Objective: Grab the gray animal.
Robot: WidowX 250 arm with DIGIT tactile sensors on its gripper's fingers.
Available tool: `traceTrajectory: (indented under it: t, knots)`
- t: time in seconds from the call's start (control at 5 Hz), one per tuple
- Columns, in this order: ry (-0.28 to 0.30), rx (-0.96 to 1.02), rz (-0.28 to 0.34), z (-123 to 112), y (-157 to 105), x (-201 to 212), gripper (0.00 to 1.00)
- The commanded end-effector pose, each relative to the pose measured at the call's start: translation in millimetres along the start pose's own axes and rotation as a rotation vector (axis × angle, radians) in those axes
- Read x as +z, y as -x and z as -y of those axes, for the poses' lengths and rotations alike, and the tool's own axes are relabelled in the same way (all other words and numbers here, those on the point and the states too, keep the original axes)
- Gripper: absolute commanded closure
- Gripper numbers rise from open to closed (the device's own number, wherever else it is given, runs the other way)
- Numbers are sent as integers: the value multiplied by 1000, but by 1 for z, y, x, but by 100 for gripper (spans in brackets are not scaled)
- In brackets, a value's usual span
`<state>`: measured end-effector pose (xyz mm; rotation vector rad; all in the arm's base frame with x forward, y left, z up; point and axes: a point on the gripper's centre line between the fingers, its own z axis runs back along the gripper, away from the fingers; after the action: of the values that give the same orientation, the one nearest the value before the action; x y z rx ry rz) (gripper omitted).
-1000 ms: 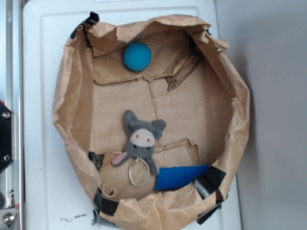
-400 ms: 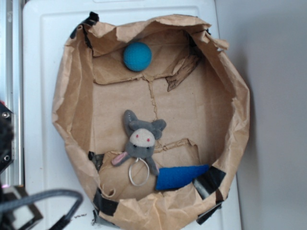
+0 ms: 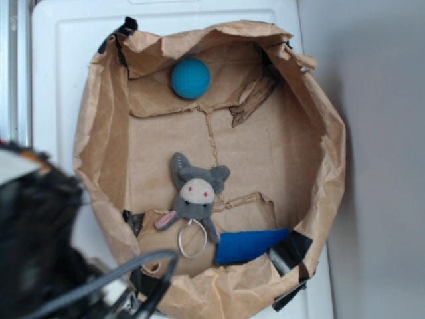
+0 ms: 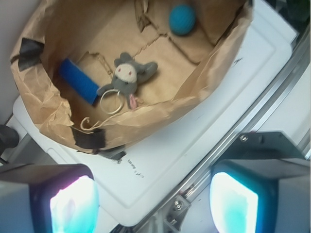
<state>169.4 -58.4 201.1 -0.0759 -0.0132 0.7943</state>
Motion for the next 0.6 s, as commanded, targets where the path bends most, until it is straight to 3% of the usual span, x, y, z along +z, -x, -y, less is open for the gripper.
traceTrajectory:
  t: [0.0,0.2,0.4]
  knots:
    - [-107,-19,80,31,-17,-7,0]
    - [-145,-7,106,35,-23,-19,0]
    - [-106,-9,128,20,-32,-26,0]
